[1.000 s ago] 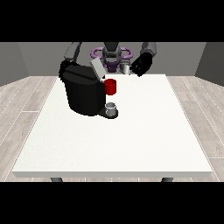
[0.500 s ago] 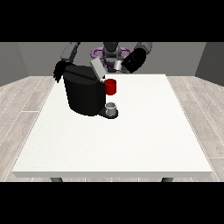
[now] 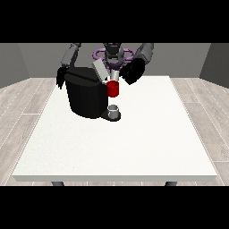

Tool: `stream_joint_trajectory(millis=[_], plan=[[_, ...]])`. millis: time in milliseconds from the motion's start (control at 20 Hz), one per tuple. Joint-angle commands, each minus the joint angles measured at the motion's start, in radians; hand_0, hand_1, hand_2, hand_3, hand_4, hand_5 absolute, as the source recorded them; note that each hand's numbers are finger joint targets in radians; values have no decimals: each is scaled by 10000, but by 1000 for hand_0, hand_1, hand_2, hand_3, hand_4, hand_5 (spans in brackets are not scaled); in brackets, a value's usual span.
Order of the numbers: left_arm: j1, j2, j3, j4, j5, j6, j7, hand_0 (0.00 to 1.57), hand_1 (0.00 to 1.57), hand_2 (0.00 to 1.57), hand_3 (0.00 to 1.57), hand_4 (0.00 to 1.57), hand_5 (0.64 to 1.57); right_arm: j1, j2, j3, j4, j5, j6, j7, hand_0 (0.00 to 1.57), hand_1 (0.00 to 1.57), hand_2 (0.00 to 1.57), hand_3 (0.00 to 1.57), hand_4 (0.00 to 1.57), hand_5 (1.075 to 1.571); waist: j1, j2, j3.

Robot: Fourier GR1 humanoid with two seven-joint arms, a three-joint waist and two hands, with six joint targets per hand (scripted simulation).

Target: Insert the coffee pod into the coffee machine and close the lid

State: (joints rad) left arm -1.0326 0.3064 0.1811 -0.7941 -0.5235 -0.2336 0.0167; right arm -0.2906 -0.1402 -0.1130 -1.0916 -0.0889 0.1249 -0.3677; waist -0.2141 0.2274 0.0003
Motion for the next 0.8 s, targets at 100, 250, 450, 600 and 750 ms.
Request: stream_joint_trajectory(millis=[100,250,450,600,750], plan=[[-191,471,403,415,227,57,-251,1489,1489,1476,1411,599,1571,-11,-187,21,51,-130,584,-249,0,0,0,0,279,1571,-143,307,-1],[-1024,314,391,441,215,171,359,1454,1454,1477,1395,596,1571,-1076,-148,-215,485,-156,222,-66,0,0,0,0,286,1571,-52,770,1],[-1117,506,538,634,403,29,86,1451,1451,1483,1390,609,1571,-872,88,-34,626,6,119,-221,0,0,0,0,202,1571,-194,996,1],[-1710,758,467,625,193,132,459,1438,1438,1467,1362,625,1571,-1686,-234,-347,901,-25,54,-358,0,0,0,0,268,1571,-179,1556,4],[-1450,1080,298,741,-17,51,-184,1427,1427,1487,1421,679,1571,-1625,-143,-262,738,23,-51,-230,0,0,0,0,191,1571,-290,1722,1]])
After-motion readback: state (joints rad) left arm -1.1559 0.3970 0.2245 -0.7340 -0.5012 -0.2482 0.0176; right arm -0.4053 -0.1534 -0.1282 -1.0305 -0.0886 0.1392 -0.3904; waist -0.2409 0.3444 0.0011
